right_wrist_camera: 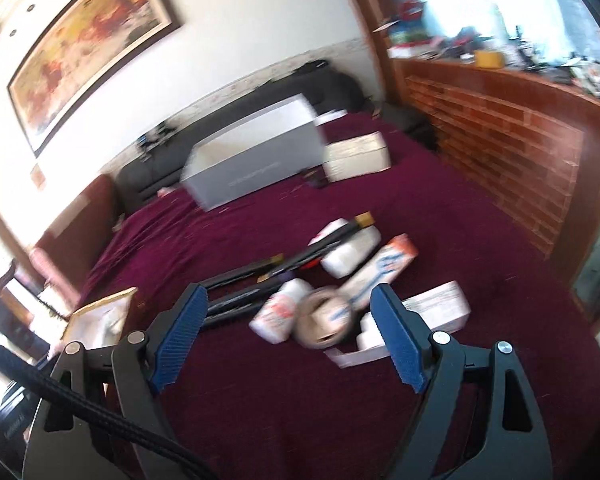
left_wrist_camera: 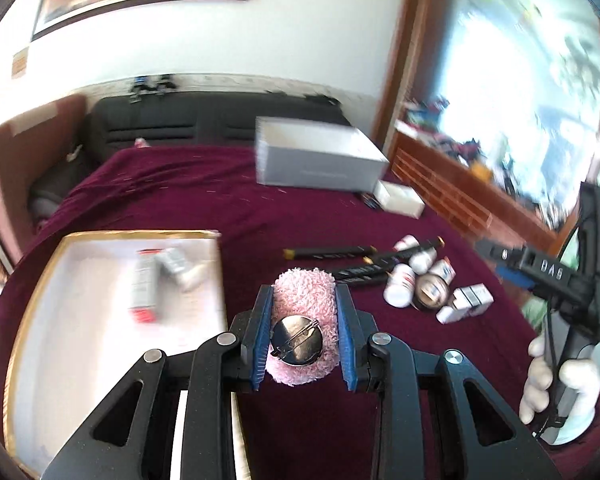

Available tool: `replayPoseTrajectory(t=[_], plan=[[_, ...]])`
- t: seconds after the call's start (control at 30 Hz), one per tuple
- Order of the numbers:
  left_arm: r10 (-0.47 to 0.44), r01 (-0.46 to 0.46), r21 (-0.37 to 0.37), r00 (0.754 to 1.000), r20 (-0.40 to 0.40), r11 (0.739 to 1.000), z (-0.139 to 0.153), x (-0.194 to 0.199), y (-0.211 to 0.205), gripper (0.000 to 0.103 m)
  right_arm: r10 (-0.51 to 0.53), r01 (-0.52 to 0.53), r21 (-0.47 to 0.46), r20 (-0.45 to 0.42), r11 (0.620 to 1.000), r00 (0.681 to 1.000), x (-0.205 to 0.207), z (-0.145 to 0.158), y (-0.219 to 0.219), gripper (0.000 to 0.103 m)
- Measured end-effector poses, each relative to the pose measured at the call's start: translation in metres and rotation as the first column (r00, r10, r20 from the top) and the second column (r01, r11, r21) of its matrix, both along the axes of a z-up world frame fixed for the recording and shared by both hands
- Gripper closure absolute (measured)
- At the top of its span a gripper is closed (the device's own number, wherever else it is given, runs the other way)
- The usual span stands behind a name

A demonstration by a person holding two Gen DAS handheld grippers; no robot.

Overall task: Organize objects
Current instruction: 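Grasp the pink fluffy puff with the left gripper, then grasp a black yellow-capped marker with right gripper while left gripper carries puff toward tray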

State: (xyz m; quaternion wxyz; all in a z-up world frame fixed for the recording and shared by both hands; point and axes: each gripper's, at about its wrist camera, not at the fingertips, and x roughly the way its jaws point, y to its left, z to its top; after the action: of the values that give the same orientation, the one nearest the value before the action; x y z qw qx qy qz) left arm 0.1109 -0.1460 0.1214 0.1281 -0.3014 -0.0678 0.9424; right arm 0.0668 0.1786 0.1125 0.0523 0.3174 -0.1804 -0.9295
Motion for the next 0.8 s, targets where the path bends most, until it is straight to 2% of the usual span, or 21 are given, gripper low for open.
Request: replayPoseTrajectory(t=[0.13,0.3,0.43,0.57,0.63,0.73,0.8], plan=[[0.063,-0.062,0.059,0.998,-0.023,0.996,0.003,0.017,-0.044,0.078,0.11,-0.105,-0.061,0.077,0.993,0.991,-0.016,-0.006,-0.029,0.019],[0.118,-0.115,0.111,0.993,-0.02,0.987,-0.007,0.026,-0.083,0.078,0.176,-0.162,-0.1,0.155,0.982,0.972,-0.031,-0.018,-0.058,0.019],[0.17,-0.171,0.146,0.985,0.017,0.974,-0.018,0.019,-0.103,0.078,0.286,-0.229,-0.24,0.238,0.943,0.928,-0.056,-0.039,-0.077,0.019],[0.174,-0.176,0.137,0.984,0.026,0.975,-0.027,0.014,-0.108,0.078,0.289,-0.182,-0.33,0.31,0.926,0.906,-0.094,-0.059,-0.082,0.02],[0.157,-0.158,0.156,0.987,0.024,0.975,-0.031,0.013,-0.111,0.077,0.29,-0.18,-0.335,0.316,0.925,0.903,-0.111,-0.058,-0.086,0.02],[0.148,-0.154,0.188,0.988,0.048,0.97,-0.039,0.009,-0.122,0.078,0.268,-0.172,-0.283,0.344,0.943,0.9,-0.137,-0.051,-0.098,0.02],[0.145,-0.155,0.216,0.988,0.062,0.964,-0.042,0.005,-0.127,0.077,0.275,-0.177,-0.277,0.374,0.944,0.886,-0.157,-0.054,-0.108,0.02]])
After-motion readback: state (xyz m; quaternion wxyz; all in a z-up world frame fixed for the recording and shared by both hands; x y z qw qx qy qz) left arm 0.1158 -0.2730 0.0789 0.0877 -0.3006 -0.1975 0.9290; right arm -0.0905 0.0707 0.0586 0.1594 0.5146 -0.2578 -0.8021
